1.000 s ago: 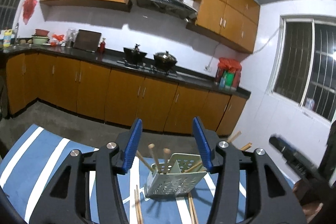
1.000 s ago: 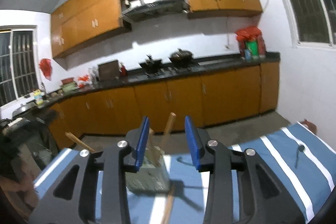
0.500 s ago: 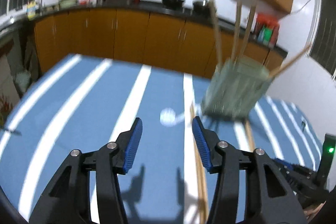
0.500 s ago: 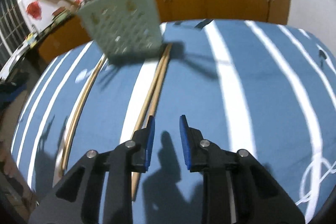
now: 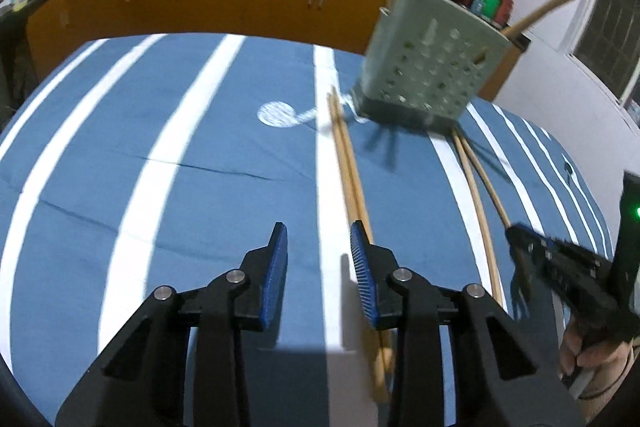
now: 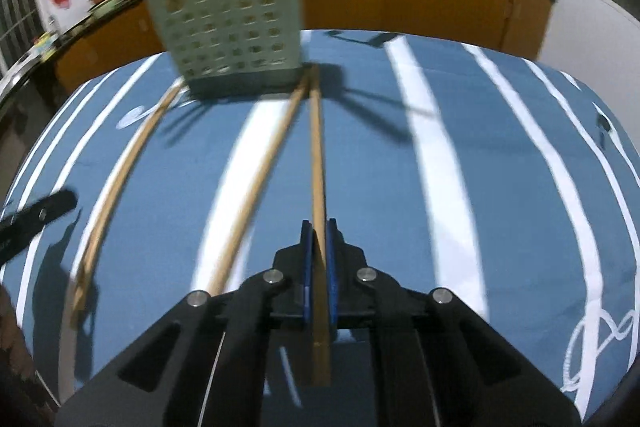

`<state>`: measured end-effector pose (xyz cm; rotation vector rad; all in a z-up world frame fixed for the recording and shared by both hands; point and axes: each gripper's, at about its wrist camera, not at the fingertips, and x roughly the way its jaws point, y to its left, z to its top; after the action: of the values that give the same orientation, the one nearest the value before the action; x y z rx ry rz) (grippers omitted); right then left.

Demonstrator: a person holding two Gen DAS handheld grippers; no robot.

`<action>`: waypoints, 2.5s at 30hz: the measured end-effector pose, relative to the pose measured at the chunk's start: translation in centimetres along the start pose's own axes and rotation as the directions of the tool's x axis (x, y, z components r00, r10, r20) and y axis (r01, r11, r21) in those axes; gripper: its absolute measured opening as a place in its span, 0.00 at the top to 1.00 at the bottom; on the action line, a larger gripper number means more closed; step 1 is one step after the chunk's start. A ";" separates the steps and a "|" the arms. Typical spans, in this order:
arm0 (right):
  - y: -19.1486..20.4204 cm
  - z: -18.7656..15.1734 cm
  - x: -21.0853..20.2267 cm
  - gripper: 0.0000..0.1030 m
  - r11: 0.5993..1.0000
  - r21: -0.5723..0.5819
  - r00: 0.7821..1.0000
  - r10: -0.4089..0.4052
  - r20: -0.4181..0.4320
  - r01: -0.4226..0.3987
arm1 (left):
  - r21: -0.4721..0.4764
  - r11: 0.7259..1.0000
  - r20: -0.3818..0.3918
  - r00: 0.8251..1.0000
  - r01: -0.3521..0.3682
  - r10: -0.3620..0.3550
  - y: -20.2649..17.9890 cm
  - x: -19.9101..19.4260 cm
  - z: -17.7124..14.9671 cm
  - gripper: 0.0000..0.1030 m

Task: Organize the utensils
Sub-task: 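Lower the left tool onto a chopstick while the right tool closes on another, then hold the chopstick in the left tool while the right tool holds its own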

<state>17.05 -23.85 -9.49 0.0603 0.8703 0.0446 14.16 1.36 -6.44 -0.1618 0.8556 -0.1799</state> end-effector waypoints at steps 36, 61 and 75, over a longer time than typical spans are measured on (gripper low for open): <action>0.2 -0.4 0.0 0.91 0.999 -0.038 0.999 0.037 0.005 -0.036 | 0.105 0.991 -0.066 0.994 -0.079 0.086 -1.8 2.2 -0.2 0.92; -2.5 0.9 0.8 0.91 0.997 0.039 0.997 -0.064 0.030 0.063 | 0.010 0.991 -0.013 0.991 -0.132 0.133 2.6 2.1 1.1 0.91; -2.4 0.9 0.9 0.90 0.997 0.037 0.997 -0.065 0.028 0.064 | -0.001 0.993 -0.012 0.993 -0.121 0.121 2.6 2.1 1.1 0.91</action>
<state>18.38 -26.23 -9.74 0.0660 0.8430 -0.0323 16.58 3.51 -7.87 -0.1107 0.8750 -0.0667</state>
